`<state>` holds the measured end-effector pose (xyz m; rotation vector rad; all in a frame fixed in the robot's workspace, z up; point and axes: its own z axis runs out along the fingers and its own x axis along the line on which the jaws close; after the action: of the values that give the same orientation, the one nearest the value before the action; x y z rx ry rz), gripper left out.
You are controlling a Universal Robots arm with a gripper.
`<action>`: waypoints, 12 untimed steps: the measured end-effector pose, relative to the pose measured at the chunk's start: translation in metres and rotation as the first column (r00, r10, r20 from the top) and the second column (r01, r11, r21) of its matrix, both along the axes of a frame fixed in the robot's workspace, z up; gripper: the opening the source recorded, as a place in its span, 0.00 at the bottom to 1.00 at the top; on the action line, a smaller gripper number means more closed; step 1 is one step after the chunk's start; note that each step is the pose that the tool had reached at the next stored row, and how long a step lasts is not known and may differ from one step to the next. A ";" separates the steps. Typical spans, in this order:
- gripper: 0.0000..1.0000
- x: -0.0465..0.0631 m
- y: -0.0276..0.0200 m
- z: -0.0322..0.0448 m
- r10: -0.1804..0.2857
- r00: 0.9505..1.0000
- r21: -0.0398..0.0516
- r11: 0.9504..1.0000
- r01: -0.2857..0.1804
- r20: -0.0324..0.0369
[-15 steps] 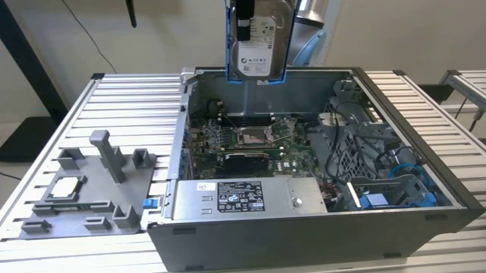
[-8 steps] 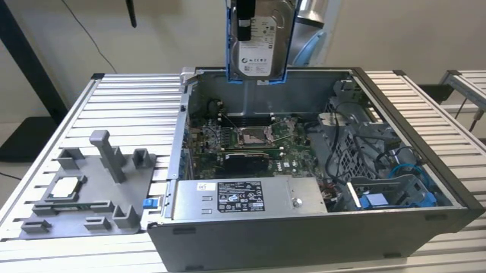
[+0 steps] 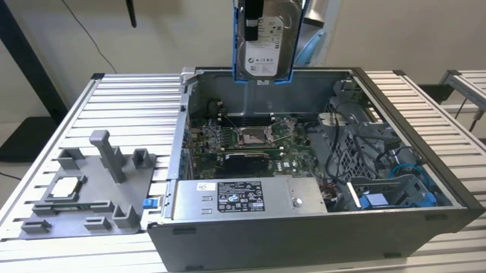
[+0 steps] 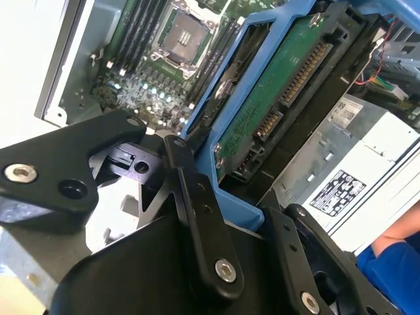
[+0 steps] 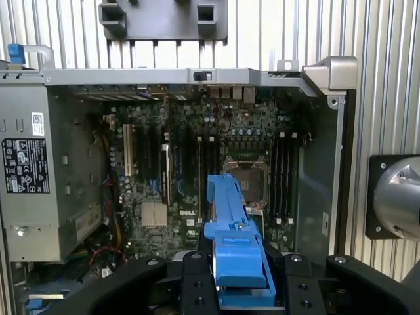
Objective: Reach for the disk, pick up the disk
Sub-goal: 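Pick up the disk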
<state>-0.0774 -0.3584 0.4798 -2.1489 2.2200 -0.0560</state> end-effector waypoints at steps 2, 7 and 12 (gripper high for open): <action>0.00 0.004 0.0000 0.0000 0.000 1.000 0.000 1.000 0.000 0.000; 0.00 0.015 0.0000 0.0000 0.000 1.000 0.000 1.000 0.000 0.000; 0.00 0.025 0.0000 0.0000 0.000 1.000 0.000 1.000 0.000 0.000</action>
<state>-0.0529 -0.3584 0.4798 -2.1489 2.2200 -0.0560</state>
